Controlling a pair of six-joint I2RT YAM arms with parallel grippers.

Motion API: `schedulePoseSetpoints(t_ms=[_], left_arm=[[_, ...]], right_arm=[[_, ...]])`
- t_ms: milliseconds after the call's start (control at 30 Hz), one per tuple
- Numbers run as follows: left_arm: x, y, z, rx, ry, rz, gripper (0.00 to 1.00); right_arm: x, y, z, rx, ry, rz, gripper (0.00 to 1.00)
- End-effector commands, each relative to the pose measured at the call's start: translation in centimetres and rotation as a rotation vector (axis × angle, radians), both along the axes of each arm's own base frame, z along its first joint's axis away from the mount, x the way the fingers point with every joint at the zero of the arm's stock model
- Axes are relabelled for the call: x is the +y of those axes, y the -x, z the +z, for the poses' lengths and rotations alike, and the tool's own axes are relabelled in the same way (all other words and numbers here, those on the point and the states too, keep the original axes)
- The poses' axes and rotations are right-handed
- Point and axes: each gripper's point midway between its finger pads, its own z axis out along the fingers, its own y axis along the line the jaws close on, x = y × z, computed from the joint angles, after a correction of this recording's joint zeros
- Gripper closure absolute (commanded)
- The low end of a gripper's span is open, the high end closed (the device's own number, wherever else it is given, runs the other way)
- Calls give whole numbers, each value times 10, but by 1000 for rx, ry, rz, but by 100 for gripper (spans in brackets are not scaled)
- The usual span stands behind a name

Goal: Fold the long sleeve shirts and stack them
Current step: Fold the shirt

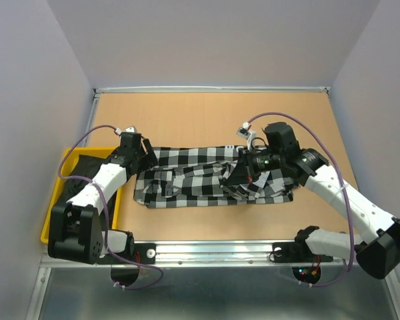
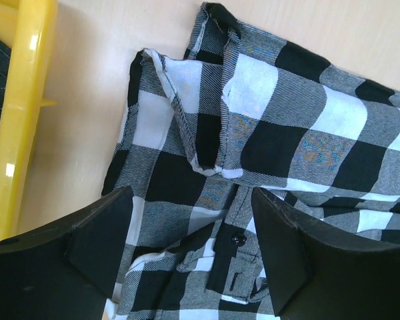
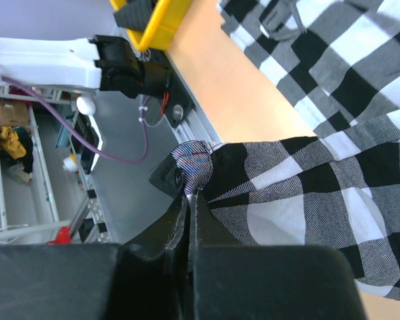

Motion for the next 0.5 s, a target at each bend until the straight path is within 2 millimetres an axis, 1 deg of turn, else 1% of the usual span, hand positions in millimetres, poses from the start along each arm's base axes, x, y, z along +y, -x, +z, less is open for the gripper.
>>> schedulePoseSetpoints(t_ms=[0, 67, 100, 133, 167, 233, 267, 300, 333, 367, 433, 467], left_arm=[[-5, -13, 31, -84, 11, -13, 18], [-4, -12, 35, -97, 8, -22, 17], [-5, -11, 41, -118, 11, -28, 17], [-5, -8, 40, -120, 10, -37, 17], [-5, -6, 42, -130, 12, -46, 17], [-8, 1, 46, -150, 27, -69, 17], [-11, 5, 49, -165, 39, -85, 17], [-12, 6, 54, -183, 45, -91, 17], [-12, 10, 52, -182, 48, -95, 17], [-11, 12, 60, -213, 49, -101, 17], [-10, 17, 62, -227, 49, -101, 17], [-15, 19, 66, -238, 68, -126, 17]], right_arm=[[19, -6, -1, 14, 3, -5, 99], [30, -9, -1, 15, -6, -4, 99], [37, -4, -3, 18, -2, 17, 100], [43, -8, -9, 24, 12, 20, 99], [48, -8, -14, 34, 24, 31, 99], [60, -4, -28, 62, 56, 71, 99], [67, 1, -32, 71, 66, 98, 99], [71, 4, -36, 75, 75, 117, 99], [78, 4, -44, 95, 89, 144, 99], [84, 9, -47, 100, 95, 168, 100], [91, 13, -52, 123, 101, 207, 99], [97, 12, -59, 139, 114, 224, 99]])
